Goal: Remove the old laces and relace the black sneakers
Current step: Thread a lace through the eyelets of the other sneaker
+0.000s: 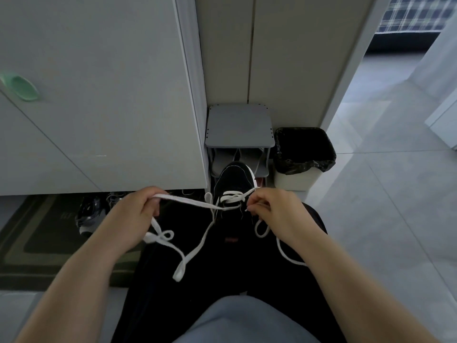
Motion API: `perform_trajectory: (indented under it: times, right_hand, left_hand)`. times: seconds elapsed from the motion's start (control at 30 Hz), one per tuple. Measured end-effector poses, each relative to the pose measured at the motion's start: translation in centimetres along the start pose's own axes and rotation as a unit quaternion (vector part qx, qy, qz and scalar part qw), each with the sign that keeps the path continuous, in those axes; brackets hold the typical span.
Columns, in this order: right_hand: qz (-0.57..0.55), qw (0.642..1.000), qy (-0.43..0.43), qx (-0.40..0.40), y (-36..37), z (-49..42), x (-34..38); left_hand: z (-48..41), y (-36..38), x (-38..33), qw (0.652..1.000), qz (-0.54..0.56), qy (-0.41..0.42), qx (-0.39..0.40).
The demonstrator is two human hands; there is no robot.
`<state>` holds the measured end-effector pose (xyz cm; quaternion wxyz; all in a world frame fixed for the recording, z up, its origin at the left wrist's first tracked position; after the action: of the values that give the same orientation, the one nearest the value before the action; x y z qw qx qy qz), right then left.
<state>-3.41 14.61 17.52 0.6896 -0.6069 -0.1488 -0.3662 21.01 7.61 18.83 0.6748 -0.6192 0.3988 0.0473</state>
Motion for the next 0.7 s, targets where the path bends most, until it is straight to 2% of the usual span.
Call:
perform_trajectory:
  times: [0.07,0.1,0.2,0.27,0.37,0.4,0.6,0.7]
  right_hand:
    - [0.009,1.0,-0.011,-0.013,0.1,-0.2,0.2]
    - [0.013,1.0,-0.015,-0.017,0.1,-0.3,0.4]
    - [0.029,0.999,-0.022,-0.019,0.3,-0.5,0.7]
    - [0.016,0.999,-0.015,-0.034,0.3,-0.6,0.7]
    - [-0.031,0.998,0.005,-0.062,-0.1,-0.7,0.1]
    - [-0.041,0.997,0.004,-0.062,-0.1,-0.6,-0.1]
    - [-0.055,0.997,-0.013,-0.044,0.3,-0.1,-0.3]
    - [-0.025,0.999,-0.018,-0.018,0.4,-0.4,-0.1]
  left_hand:
    - [0.0,0.2,1.0,0.997,-0.051,-0.056,0.013]
    - [-0.1,0.3,0.5,0.996,-0.07,-0.058,-0.002]
    - [-0.2,1.5,-4.5,0.995,-0.026,0.051,-0.077]
    - [-0.4,4.2,-7.6,0.993,-0.046,0.109,-0.029]
    - [-1.0,8.3,-8.9,0.985,-0.14,0.077,0.064]
    - [-1.2,8.9,-8.9,0.983,-0.16,0.061,0.068]
    - [-2.1,9.4,-8.4,0.995,-0.094,0.024,-0.036]
    - [-2.2,9.2,-8.1,0.996,-0.08,0.027,-0.038]
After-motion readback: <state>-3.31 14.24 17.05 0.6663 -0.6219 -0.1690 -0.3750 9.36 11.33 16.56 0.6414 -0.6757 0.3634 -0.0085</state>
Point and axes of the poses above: each hand's wrist, its own z-axis away from the middle knuckle, its own y-axis out of the palm, x = y × z, the point moved 6 cm from there along -z, towards the middle knuckle, and after that the axes turned 12 degrees about y, right-handed, at the moved point
